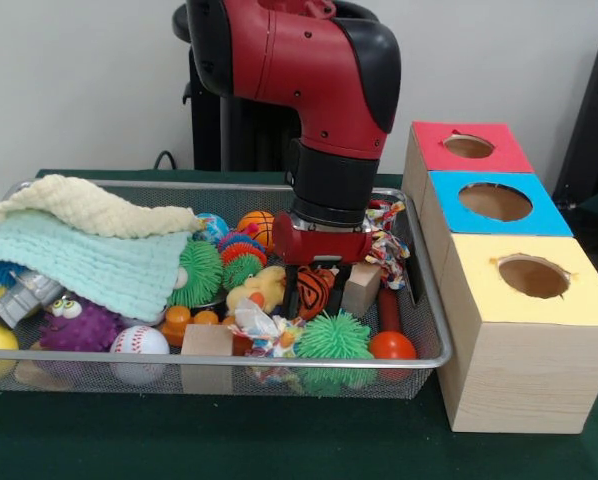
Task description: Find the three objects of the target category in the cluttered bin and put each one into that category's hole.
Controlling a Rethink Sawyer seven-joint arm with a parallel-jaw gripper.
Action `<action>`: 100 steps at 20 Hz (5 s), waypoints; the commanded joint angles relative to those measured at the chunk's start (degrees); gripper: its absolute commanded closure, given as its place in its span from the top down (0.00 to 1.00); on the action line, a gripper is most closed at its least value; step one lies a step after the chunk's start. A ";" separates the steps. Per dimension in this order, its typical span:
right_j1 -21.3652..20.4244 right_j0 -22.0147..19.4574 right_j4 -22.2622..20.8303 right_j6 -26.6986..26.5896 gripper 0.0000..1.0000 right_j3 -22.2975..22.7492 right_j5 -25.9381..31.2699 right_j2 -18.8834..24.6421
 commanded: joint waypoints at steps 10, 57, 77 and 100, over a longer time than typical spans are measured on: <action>-7.31 -6.50 -0.13 5.30 1.00 4.21 9.08 12.85; 4.46 3.63 13.01 14.49 1.00 -4.41 9.34 -3.35; 1.42 0.75 8.65 4.36 1.00 -5.18 12.36 1.47; 3.03 -11.51 -3.45 -7.50 1.00 -6.25 19.75 20.82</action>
